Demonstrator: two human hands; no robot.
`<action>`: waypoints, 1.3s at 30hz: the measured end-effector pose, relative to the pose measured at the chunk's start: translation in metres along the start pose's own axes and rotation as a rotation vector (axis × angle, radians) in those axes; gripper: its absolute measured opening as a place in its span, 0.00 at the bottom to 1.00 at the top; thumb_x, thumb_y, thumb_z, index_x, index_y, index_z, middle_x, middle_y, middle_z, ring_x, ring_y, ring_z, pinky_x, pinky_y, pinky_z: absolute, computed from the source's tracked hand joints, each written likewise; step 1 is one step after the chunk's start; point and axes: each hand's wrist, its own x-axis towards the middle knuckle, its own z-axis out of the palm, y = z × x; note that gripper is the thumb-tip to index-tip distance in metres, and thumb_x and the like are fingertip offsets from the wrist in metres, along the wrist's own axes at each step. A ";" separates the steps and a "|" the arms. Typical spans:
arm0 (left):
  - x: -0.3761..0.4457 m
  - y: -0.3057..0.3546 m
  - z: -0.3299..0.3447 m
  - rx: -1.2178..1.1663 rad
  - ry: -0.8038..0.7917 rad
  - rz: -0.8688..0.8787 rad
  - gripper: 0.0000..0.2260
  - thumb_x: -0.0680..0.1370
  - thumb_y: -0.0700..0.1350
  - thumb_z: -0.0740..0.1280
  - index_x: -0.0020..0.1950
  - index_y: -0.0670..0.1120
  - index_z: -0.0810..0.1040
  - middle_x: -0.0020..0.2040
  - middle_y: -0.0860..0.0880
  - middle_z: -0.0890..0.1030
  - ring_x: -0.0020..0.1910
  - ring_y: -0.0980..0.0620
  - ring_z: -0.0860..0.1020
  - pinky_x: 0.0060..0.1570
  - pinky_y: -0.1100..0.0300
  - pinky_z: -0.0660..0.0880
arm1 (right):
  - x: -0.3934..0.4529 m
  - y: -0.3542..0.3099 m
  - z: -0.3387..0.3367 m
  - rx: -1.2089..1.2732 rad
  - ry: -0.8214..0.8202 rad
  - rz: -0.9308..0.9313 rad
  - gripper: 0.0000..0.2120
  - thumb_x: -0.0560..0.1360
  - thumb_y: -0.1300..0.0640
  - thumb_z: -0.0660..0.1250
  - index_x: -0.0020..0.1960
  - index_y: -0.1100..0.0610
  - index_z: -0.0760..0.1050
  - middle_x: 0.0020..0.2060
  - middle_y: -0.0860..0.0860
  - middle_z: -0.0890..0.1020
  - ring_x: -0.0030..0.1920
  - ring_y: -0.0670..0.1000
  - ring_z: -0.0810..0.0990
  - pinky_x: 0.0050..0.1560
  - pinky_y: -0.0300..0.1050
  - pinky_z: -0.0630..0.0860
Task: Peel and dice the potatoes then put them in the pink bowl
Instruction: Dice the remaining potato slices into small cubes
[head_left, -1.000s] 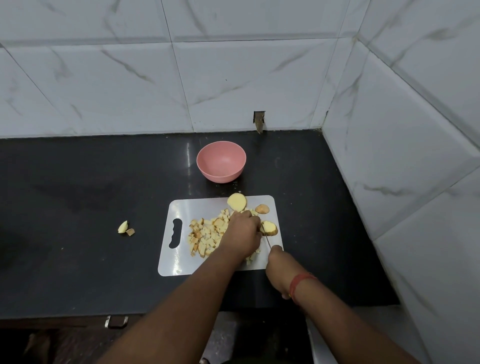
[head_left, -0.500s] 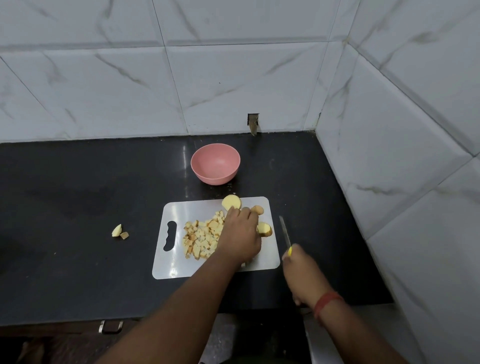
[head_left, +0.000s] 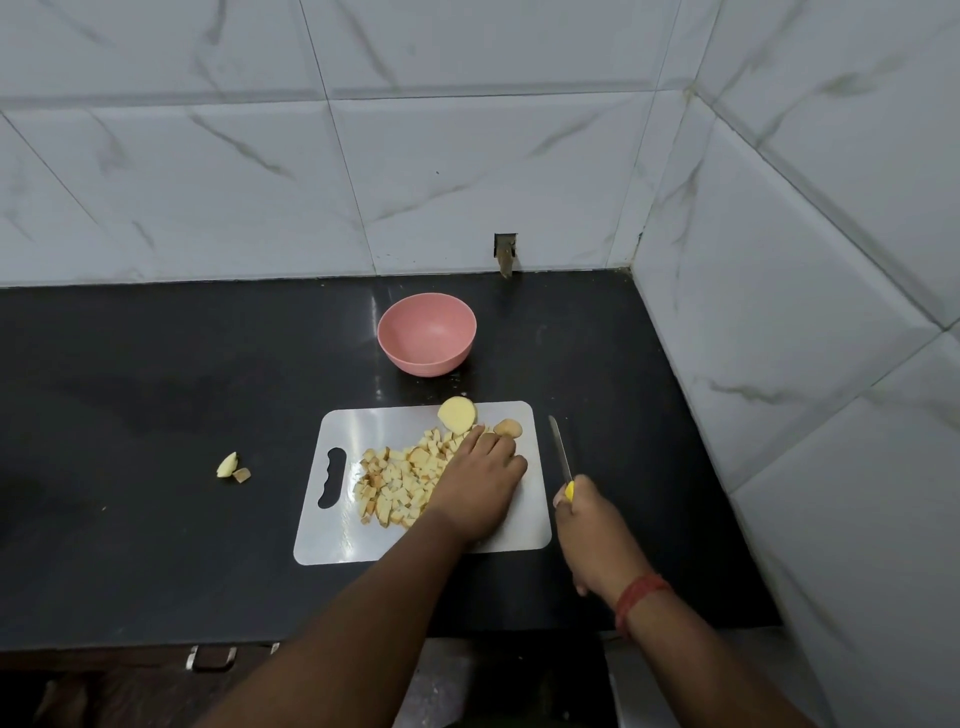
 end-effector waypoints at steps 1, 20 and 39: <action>0.000 0.000 0.001 -0.006 0.011 -0.006 0.13 0.82 0.41 0.56 0.62 0.44 0.76 0.61 0.43 0.75 0.64 0.43 0.71 0.78 0.46 0.54 | 0.001 0.000 0.000 -0.009 -0.008 -0.003 0.08 0.82 0.54 0.52 0.50 0.58 0.66 0.43 0.57 0.75 0.30 0.56 0.75 0.21 0.42 0.71; -0.038 -0.026 0.012 -0.017 -0.091 0.103 0.28 0.85 0.61 0.47 0.79 0.47 0.63 0.80 0.43 0.62 0.79 0.43 0.59 0.78 0.42 0.45 | 0.010 -0.009 0.003 -0.062 -0.029 -0.030 0.10 0.83 0.49 0.51 0.53 0.54 0.66 0.44 0.54 0.76 0.36 0.55 0.78 0.23 0.41 0.73; 0.003 -0.025 -0.005 0.048 -0.211 -0.175 0.36 0.81 0.67 0.42 0.78 0.44 0.65 0.78 0.44 0.65 0.79 0.44 0.58 0.79 0.44 0.39 | 0.006 -0.003 0.000 -0.082 0.009 -0.052 0.10 0.83 0.50 0.51 0.54 0.54 0.66 0.43 0.52 0.75 0.38 0.53 0.78 0.28 0.46 0.78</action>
